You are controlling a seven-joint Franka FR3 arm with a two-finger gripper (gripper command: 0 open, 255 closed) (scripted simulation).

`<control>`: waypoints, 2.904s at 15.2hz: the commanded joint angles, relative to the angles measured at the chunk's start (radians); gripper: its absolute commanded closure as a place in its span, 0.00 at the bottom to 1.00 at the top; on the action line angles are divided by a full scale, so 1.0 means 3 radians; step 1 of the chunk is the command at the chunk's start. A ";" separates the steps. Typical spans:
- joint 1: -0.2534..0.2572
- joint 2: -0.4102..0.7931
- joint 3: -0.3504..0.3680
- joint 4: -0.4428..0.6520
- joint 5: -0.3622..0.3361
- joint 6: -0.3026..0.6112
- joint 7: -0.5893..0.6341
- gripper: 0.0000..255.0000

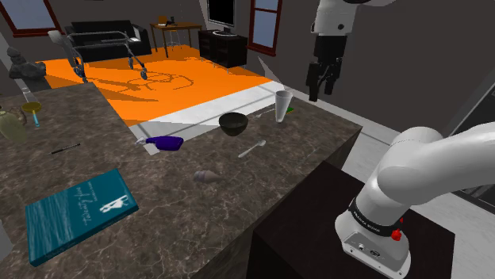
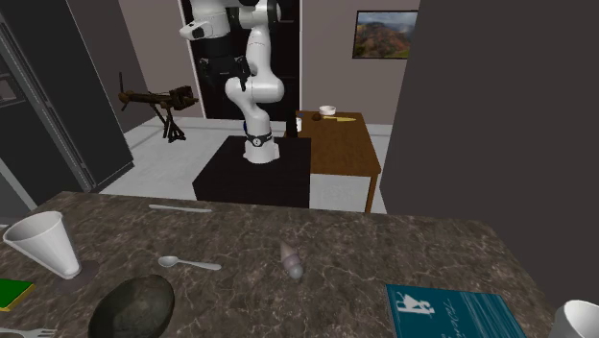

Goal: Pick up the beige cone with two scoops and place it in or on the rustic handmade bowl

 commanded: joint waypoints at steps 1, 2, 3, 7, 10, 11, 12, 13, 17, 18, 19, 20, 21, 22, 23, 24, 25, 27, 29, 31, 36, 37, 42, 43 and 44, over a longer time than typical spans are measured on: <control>0.0000 0.0000 0.0000 0.0000 0.0000 0.0000 0.0000 0.00; 0.0019 0.0031 0.0013 -0.0079 0.0015 0.0135 -0.0004 0.00; 0.0038 0.0068 0.0027 -0.0154 0.0030 0.0272 -0.0007 0.00; 0.0121 0.0274 0.0083 -0.0407 0.0094 0.0834 -0.0027 0.00; 0.0187 0.0493 0.0127 -0.0546 0.0144 0.1269 -0.0047 0.00; 0.0211 0.0578 0.0142 -0.0582 0.0160 0.1415 -0.0054 0.00; 0.0234 0.0669 0.0156 -0.0612 0.0177 0.1562 -0.0061 0.00; 0.0258 0.0765 0.0171 -0.0637 0.0194 0.1709 -0.0069 0.00; 0.0352 0.1201 0.0231 -0.0681 0.0263 0.2293 -0.0106 0.00; 0.0375 0.1321 0.0246 -0.0678 0.0280 0.2435 -0.0116 0.00; 0.0397 0.1444 0.0261 -0.0669 0.0297 0.2576 -0.0126 0.00; 0.0419 0.1571 0.0277 -0.0654 0.0314 0.2714 -0.0137 0.00; 0.0441 0.1700 0.0292 -0.0634 0.0330 0.2849 -0.0148 0.00; 0.0462 0.1832 0.0307 -0.0609 0.0345 0.2981 -0.0159 0.00; 0.0483 0.1965 0.0322 -0.0578 0.0359 0.3110 -0.0170 0.00; 0.0503 0.2100 0.0338 -0.0541 0.0373 0.3234 -0.0180 0.00; 0.0521 0.2236 0.0353 -0.0500 0.0384 0.3355 -0.0190 0.00; 0.0556 0.2509 0.0385 -0.0402 0.0402 0.3582 -0.0208 0.00; 0.0587 0.2782 0.0416 -0.0284 0.0409 0.3791 -0.0221 0.00; 0.0617 0.3054 0.0444 -0.0149 0.0403 0.3980 -0.0226 0.00; 0.0708 0.3717 0.0482 0.0262 0.0334 0.4363 -0.0206 0.00; 0.0730 0.3847 0.0483 0.0356 0.0314 0.4425 -0.0198 0.00; 0.0863 0.4479 0.0462 0.0886 0.0218 0.4655 -0.0163 0.00; 0.0869 0.4502 0.0460 0.0908 0.0216 0.4662 -0.0163 0.00; 0.0873 0.4550 0.0459 0.0931 0.0215 0.4687 -0.0163 0.00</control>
